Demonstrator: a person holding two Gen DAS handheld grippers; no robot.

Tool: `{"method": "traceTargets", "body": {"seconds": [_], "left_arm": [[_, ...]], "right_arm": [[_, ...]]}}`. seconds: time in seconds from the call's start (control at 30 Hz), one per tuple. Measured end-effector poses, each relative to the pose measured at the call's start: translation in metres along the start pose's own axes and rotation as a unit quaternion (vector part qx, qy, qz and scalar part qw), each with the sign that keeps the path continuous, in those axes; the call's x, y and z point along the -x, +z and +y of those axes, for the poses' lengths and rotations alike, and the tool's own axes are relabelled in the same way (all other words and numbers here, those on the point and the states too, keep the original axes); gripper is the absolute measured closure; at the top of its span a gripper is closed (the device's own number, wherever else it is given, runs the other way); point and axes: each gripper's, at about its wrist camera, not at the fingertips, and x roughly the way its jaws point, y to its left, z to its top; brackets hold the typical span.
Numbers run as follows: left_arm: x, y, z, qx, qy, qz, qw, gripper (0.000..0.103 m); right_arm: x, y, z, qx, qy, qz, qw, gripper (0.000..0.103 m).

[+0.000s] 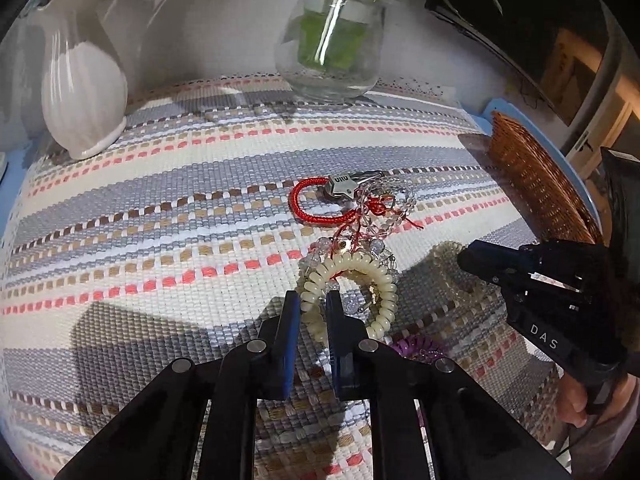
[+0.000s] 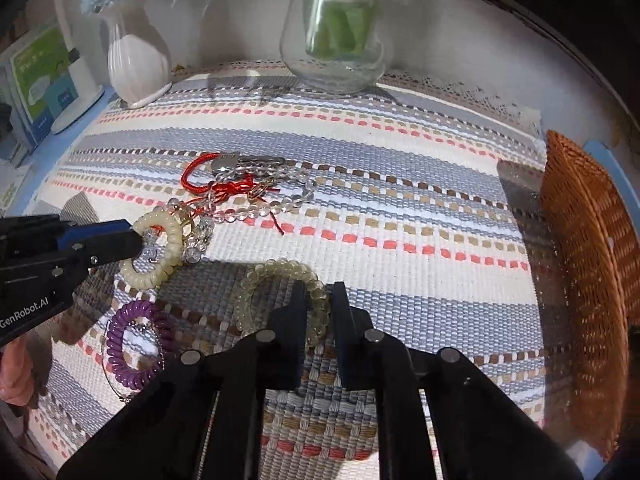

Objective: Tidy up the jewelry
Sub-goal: 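Grasp the cream coiled hair tie with the left tool while the right tool grasps the pale bead bracelet, then carry the hair tie and bracelet into the wicker basket and open both tools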

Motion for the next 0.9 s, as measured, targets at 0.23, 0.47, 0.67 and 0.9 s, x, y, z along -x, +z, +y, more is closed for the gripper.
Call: {"method": "traceTargets", "body": {"seconds": [0.23, 0.47, 0.67, 0.9], "left_arm": [[0.009, -0.002, 0.004, 0.003, 0.0, -0.017, 0.9999, 0.093], [0.04, -0.005, 0.007, 0.011, -0.015, -0.04, 0.999, 0.093], [0.06, 0.003, -0.012, -0.007, -0.021, -0.051, 0.9985, 0.093], [0.064, 0.047, -0.076, -0.063, -0.031, -0.06, 0.9957, 0.093]], "right_arm": [[0.014, -0.005, 0.0, -0.011, 0.013, -0.01, 1.0, 0.092], [0.035, -0.01, -0.004, -0.017, 0.019, -0.025, 0.999, 0.092], [0.056, -0.013, -0.014, -0.03, 0.025, -0.038, 0.999, 0.092], [0.098, -0.009, -0.055, -0.057, 0.01, -0.068, 0.996, 0.092]]}}
